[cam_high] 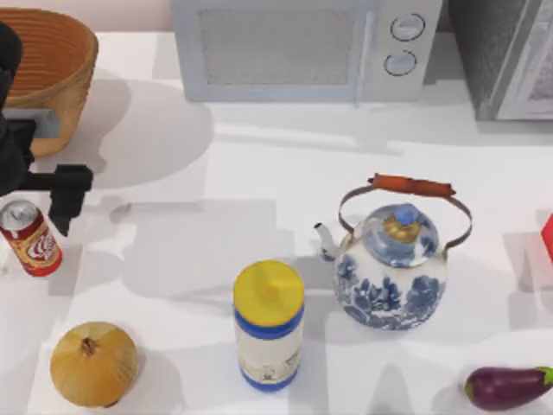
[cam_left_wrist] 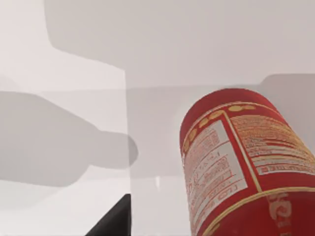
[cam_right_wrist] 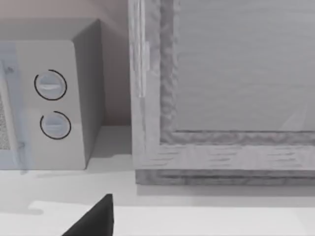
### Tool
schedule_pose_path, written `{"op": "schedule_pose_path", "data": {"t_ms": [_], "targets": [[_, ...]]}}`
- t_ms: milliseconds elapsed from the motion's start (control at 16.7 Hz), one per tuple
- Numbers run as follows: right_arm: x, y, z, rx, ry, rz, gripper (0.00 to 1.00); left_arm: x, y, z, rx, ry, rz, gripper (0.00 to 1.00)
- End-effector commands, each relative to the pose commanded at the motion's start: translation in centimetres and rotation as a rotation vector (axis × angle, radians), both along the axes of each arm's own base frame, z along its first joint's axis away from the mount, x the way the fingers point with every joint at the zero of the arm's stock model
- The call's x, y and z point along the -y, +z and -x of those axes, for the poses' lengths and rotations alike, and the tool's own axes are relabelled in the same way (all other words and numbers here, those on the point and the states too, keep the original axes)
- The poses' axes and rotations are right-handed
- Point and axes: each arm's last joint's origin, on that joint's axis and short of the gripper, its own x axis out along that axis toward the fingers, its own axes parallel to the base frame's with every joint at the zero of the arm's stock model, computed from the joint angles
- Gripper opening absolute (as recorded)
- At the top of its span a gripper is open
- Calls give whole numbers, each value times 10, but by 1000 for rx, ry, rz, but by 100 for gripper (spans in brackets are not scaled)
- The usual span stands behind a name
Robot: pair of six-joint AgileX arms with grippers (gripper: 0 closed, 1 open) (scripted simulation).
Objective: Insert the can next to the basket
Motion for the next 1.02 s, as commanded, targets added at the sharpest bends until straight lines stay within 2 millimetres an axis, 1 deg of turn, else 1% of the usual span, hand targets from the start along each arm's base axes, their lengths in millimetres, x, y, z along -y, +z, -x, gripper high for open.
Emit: {"op": "schedule_pose_path", "data": {"t_ms": [480,780,900,1020], "targets": [[0,0,0,0,0,0,100,1,0,1,-13,-5,-4,100],[0,0,0,0,0,0,100,0,-2,6,-140,-14,-24,100],[0,0,0,0,0,0,100,0,6,6,-141,-11,-22,100],[0,0,0,0,0,0,100,0,24,3,-73,-5,-11,100]]}}
